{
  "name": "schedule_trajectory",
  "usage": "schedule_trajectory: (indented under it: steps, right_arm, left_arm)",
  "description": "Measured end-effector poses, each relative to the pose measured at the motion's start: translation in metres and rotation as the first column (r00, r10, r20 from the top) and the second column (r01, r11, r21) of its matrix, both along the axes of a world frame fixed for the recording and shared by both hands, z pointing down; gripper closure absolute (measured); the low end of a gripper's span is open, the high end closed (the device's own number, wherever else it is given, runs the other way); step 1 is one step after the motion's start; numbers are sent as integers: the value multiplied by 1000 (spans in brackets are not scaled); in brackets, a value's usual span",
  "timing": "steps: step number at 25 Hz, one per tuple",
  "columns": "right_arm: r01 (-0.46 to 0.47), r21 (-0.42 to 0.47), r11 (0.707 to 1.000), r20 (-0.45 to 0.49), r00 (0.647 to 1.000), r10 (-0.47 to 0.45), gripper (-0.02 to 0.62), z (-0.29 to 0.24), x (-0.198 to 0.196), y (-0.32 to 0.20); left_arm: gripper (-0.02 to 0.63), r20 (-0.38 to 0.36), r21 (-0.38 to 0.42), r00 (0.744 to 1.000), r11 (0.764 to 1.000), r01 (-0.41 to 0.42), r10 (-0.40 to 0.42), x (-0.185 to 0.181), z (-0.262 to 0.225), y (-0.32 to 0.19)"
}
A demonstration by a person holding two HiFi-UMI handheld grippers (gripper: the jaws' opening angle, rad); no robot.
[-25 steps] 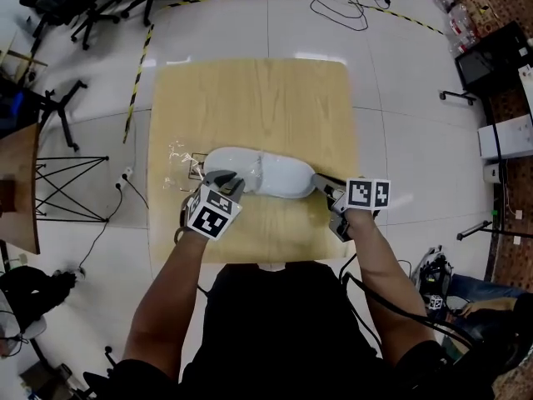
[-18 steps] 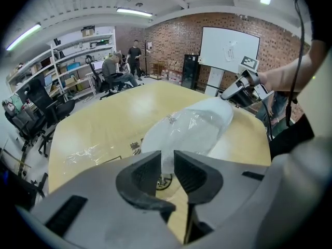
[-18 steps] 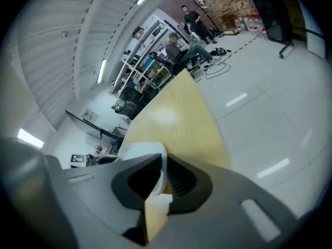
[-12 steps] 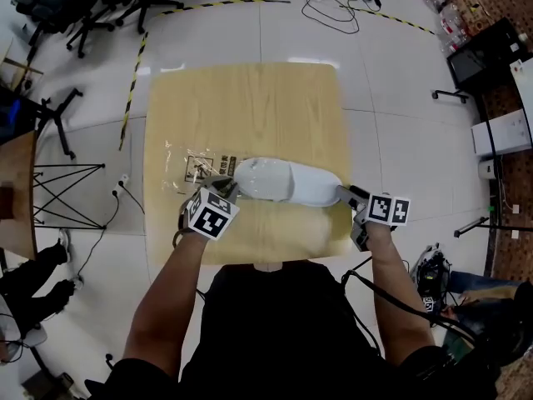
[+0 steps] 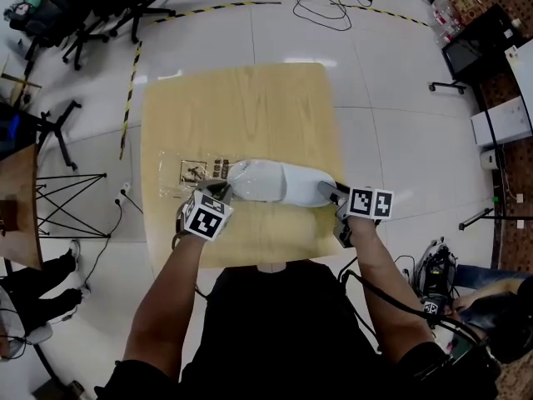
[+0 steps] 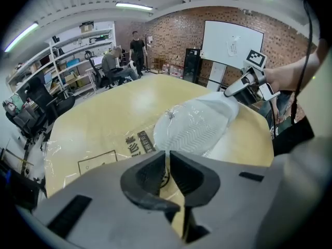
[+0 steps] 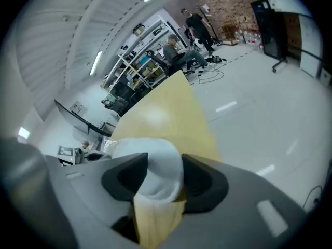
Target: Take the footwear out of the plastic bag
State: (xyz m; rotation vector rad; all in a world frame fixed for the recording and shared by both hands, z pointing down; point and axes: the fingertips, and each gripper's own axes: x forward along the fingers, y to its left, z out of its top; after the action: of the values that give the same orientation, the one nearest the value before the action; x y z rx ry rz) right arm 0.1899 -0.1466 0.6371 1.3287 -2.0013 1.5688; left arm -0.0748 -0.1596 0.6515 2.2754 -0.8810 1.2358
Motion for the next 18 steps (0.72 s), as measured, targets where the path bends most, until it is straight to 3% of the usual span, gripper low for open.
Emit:
schedule_trajectory:
  steps: [4, 7, 18]
  right_arm:
    - [-18, 26, 1000, 126, 992, 15, 464, -11, 8, 5]
    - [-61, 45, 997, 169, 984, 53, 485, -20, 29, 12]
    - [-114, 58, 992, 141, 984, 105, 499, -38, 117, 52]
  left_arm:
    - [571, 7, 3, 1000, 1000, 5, -5, -2, 1, -4]
    - [574, 29, 3, 1000, 1000, 0, 0, -2, 2, -3]
    - [590, 62, 3, 995, 997, 76, -76, -10, 10, -31]
